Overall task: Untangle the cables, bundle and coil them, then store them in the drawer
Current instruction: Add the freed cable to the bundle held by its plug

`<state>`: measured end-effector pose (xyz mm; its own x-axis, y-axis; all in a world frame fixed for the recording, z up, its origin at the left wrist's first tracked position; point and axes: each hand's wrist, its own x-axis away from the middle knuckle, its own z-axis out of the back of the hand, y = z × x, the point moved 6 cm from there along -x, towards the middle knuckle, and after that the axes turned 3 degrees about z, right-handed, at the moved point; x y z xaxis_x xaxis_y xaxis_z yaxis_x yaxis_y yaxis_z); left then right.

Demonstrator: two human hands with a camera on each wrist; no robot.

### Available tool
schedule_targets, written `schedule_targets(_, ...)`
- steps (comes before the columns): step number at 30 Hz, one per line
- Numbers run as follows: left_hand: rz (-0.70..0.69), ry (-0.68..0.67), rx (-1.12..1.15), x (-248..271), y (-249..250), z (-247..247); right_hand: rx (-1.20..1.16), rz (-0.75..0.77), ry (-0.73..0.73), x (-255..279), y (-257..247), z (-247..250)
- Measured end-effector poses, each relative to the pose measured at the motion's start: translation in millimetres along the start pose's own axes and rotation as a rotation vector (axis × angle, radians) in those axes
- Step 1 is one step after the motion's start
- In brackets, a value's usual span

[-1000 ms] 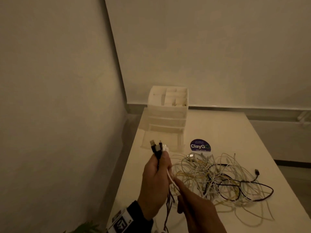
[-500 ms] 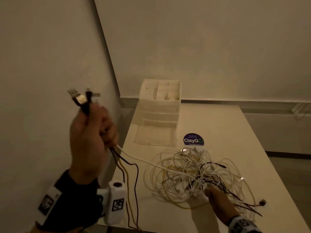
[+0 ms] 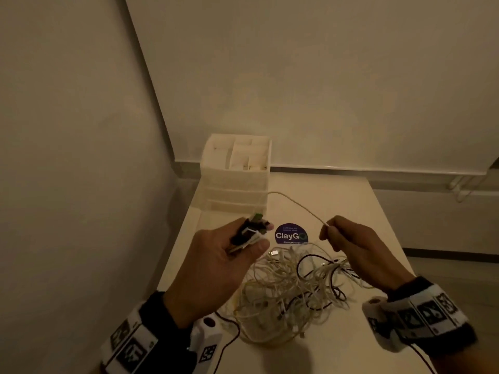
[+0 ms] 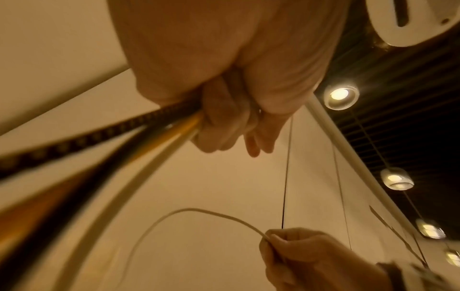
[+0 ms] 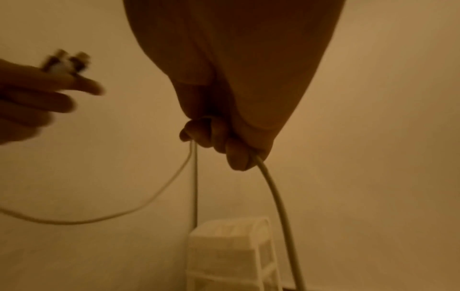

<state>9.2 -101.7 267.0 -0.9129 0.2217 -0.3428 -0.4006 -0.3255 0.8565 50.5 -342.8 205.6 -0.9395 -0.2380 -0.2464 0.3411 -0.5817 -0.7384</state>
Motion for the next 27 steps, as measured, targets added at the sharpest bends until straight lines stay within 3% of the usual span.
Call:
schedule_targets(4,-0.170,-0.117,-0.199,-24,12,-36,-0.025,0.092,-0.090,6,-34,-4)
schedule_targets(8,-0.140,-0.203,-0.264,-42,2,-75,-0.104,0.148,-0.039,4,-51,9)
schedule_targets(16,-0.141,0.151,-0.201,-58,3,-45,-0.384,0.016,0.029,32,3,-18)
schedule_targets(21,-0.097,0.395,-0.143,-56,-1,7,-0.280,-0.134,-0.079,61,43,-65)
schedule_targets(23,-0.077,0.417,-0.156,-54,-6,24,-0.253,-0.153,-0.092,70,48,-72)
schedule_targets(27,-0.029,0.339,-0.148,-44,-15,37,-0.319,-0.194,-0.042,79,36,-74)
